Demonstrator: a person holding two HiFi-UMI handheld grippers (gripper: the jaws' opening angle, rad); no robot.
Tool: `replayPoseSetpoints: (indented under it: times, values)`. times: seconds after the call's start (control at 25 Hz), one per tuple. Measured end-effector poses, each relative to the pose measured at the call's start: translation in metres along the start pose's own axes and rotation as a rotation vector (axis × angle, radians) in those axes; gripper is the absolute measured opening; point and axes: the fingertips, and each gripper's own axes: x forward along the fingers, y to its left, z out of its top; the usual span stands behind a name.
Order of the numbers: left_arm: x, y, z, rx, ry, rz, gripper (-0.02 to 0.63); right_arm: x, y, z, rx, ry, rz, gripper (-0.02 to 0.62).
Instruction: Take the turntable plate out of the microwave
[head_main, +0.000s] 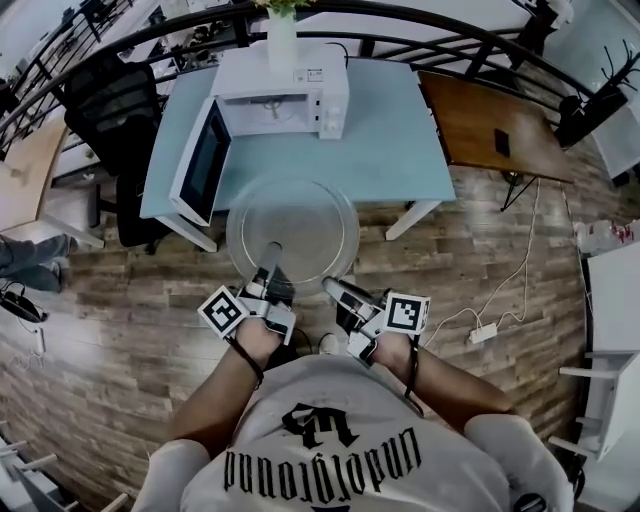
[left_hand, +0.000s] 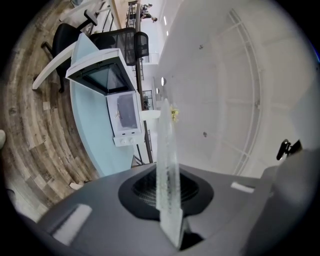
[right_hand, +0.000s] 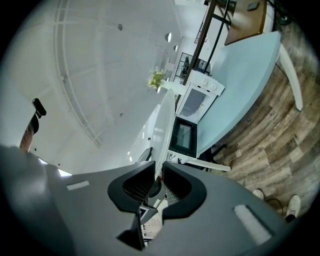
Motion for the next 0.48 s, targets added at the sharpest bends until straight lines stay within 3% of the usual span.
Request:
replayPoseSetpoints:
  times: [0.48]
  values:
    - [-0.028, -0.015, -0.057, 0.0, -0.059, 0.006, 0.077, -0.058, 0.005, -0.02, -0.012, 0.08, 0.034, 0.046]
